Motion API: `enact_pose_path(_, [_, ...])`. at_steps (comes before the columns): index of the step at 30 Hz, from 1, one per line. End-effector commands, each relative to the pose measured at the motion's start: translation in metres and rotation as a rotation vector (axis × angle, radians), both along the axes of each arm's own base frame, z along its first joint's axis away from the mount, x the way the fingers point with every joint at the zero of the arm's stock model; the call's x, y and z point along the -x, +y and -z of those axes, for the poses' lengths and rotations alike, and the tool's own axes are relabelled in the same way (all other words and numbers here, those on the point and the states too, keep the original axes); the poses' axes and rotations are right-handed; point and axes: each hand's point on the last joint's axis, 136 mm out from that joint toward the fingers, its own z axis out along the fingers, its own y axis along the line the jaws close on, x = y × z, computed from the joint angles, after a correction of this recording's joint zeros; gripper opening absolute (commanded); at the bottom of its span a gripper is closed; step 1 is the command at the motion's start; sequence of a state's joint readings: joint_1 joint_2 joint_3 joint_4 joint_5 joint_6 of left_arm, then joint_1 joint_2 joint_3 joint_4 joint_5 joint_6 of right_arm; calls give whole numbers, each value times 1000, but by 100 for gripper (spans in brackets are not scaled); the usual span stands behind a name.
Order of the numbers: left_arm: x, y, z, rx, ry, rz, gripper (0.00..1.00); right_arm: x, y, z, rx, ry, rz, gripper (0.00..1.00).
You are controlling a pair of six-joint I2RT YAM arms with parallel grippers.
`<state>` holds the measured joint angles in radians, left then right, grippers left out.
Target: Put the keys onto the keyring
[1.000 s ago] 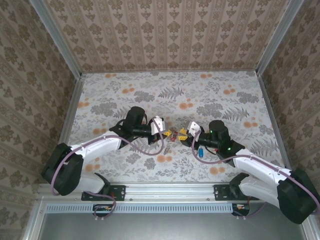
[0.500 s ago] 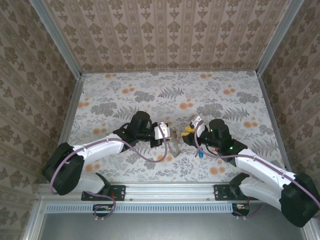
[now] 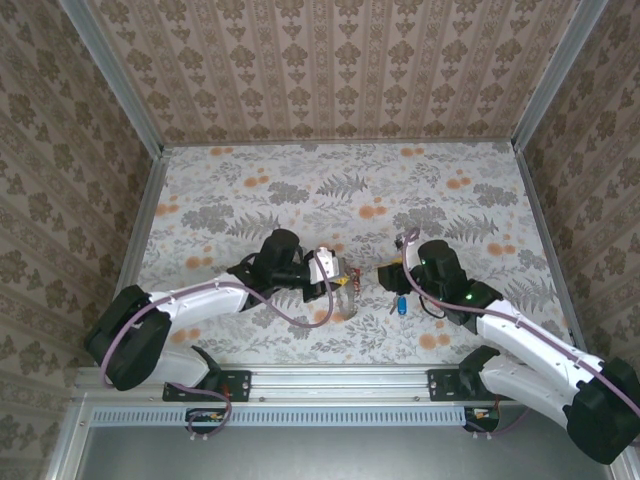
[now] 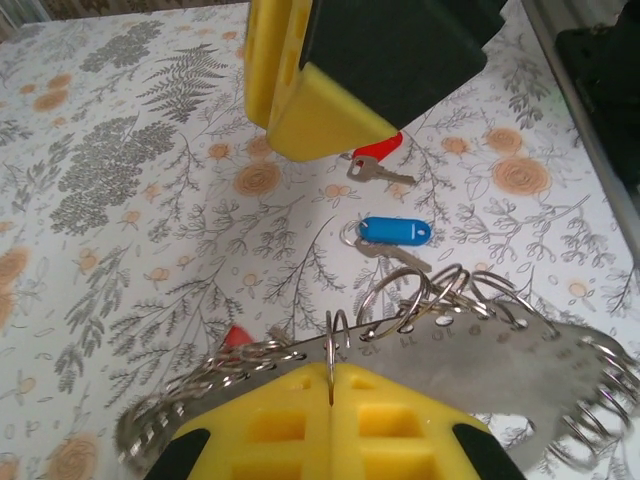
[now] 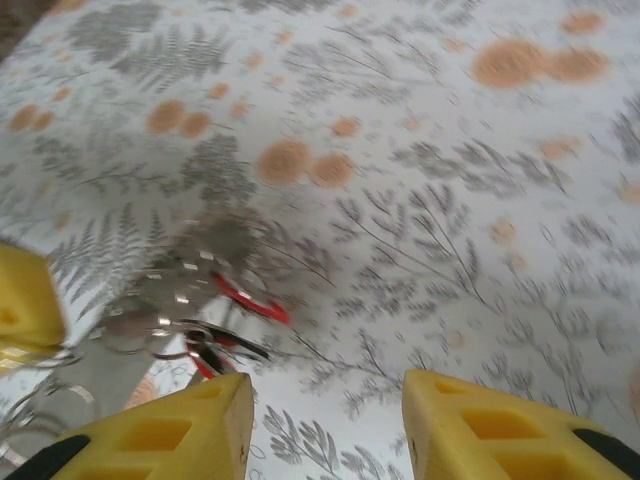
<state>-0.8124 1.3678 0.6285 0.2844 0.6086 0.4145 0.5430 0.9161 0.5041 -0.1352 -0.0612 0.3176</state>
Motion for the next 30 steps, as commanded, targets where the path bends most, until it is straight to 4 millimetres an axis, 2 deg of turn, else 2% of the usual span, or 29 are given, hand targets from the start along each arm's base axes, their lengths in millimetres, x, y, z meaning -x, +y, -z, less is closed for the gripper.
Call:
enact_pose_path(1, [14,-2,-2,33,97,18,0,1,-30,10,3,109,224,44])
enact_pose_path(5, [20,-2,0,46,140,21,0,15,-56,33,94,250,366,41])
enact_pose_path(6, [21,-2,0,49,146,21,0,19,-58,37,108,283,371,42])
enact_pose_path(9, [23,-3,1,57,158,20,0,30,-52,51,123,375,336,42])
enact_pose_path(15, [29,-4,2,72,176,29,0,29,-34,64,145,419,212,41])
enact_pose_path(22, [34,-6,3,75,182,35,0,23,-36,85,257,522,191,34])
enact_pose_path(30, [36,-5,2,76,185,42,0,18,-42,101,234,576,209,34])
